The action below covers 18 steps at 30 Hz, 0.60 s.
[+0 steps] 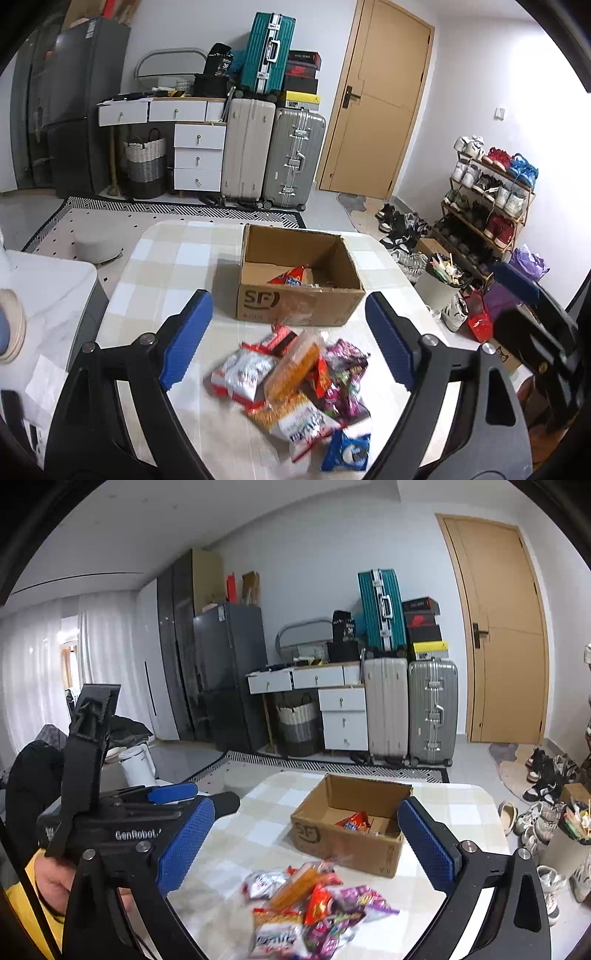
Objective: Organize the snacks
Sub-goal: 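Open both tools and withdraw them from the box, then grasp the blue Oreo pack with the right tool while the left tool grasps the noodle-snack bag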
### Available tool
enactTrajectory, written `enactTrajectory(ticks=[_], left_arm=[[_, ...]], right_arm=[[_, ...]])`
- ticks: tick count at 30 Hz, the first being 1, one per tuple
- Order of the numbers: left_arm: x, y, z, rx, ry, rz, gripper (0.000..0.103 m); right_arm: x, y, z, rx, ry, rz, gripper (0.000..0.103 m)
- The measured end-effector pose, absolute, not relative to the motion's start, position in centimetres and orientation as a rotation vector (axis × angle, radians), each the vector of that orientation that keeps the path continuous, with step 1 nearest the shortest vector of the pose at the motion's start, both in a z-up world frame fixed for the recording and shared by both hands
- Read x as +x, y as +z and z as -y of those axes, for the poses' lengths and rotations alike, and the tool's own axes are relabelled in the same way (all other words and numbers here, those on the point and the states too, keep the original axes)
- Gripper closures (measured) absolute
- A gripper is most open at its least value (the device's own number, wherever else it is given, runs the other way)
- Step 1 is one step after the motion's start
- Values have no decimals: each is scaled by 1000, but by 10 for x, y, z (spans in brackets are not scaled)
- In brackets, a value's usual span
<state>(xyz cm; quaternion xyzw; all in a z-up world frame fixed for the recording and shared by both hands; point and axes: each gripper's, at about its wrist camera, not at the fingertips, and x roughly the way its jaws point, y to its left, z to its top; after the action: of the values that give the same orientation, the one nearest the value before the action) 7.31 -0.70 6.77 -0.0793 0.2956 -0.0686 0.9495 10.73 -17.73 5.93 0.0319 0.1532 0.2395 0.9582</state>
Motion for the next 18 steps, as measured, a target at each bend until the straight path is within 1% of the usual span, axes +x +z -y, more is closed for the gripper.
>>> enactTrajectory(ticks=[4,6,7,8,12,18], left_arm=[[23,73,5,-150,-141,-573,19],[-4,75,6,-132,-134,-548,15],[-15,74,5,-124,-126,-536,9],[-24,73,4,-116,-116,-525,0],[-67,59,2,-95,-102,-505,1],[-85,24,3,-94,-90,-559,1]], right_arm=[[63,52,177,27,475,-283,1],[53,49,180,27,476,-279,1],[47,47,182,28,478,-281,1],[44,45,183,30,478,-282,1],[33,34,189,57,478,-286,1],[25,11,197,108,487,-286,1]])
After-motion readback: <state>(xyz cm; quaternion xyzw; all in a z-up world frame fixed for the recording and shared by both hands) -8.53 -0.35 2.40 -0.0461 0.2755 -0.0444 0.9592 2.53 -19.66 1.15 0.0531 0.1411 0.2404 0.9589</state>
